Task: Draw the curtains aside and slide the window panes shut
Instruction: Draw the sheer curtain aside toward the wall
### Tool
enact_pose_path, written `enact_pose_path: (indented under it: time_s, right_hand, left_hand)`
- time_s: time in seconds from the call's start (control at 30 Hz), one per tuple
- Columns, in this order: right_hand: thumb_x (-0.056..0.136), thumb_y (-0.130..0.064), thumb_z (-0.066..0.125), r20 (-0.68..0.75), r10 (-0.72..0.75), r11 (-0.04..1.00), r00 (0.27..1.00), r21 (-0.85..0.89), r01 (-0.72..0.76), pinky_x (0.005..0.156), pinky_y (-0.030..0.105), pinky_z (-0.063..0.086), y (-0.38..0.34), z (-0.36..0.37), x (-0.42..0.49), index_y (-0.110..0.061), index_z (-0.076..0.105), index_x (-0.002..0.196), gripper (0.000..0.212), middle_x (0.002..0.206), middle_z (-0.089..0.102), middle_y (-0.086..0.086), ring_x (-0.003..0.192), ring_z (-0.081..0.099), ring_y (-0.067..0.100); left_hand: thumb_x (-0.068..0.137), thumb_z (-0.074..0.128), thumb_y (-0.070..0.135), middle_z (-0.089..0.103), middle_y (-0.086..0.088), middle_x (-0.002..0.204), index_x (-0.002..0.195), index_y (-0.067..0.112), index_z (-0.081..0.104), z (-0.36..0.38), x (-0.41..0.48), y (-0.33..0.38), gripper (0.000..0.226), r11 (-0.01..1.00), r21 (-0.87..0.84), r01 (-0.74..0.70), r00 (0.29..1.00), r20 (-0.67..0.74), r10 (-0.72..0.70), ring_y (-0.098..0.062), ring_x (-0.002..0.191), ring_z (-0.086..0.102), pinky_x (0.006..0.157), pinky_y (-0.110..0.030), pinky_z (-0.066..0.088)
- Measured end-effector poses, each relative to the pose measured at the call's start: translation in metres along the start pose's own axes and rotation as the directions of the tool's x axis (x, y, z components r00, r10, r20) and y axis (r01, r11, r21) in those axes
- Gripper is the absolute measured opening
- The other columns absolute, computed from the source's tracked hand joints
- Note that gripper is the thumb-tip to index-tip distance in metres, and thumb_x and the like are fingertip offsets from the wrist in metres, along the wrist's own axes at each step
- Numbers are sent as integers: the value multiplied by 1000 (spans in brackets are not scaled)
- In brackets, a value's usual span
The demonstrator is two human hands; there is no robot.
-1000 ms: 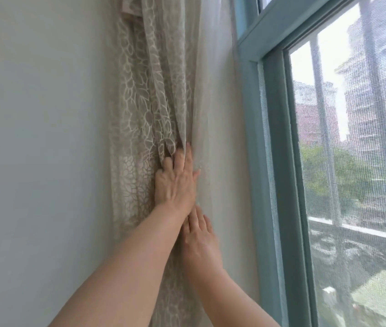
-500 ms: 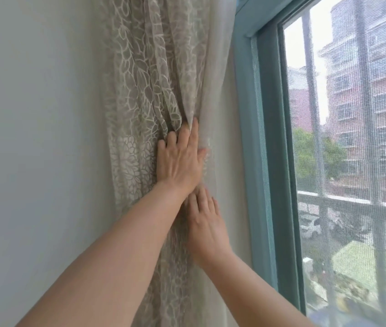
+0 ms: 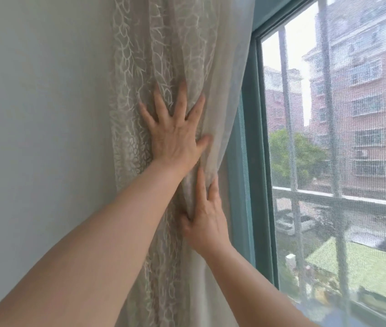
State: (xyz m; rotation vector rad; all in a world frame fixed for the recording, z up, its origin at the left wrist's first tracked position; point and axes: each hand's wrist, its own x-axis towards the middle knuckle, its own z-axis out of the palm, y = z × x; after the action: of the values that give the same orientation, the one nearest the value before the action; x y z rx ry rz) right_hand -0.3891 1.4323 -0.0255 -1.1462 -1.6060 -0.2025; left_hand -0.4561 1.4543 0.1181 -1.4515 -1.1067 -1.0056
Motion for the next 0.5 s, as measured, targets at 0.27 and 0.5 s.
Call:
enact_pose_path:
  time_s: [0.27,0.5]
  right_hand:
    - [90,-13,47,148,-92,988,985,-113,109,72,31,39,-10,32,15,-26,-14,146,84,158,-1,-4,123,42,27]
    - [91,-6,38,209,-184,960,961,-173,221,102,37,33,-26,61,39,-9,6,148,65,156,11,7,136,26,26]
  left_hand:
    - [79,50,13,58,-9,107,143,15,32,19,-5,-14,66,994,77,80,997,3,-80,-29,84,58,104,-69,14]
    - [85,49,9,55,-9,113,147,14,19,46,2,-33,68,994,54,100,990,98,-105,-28,90,60,105,-65,10]
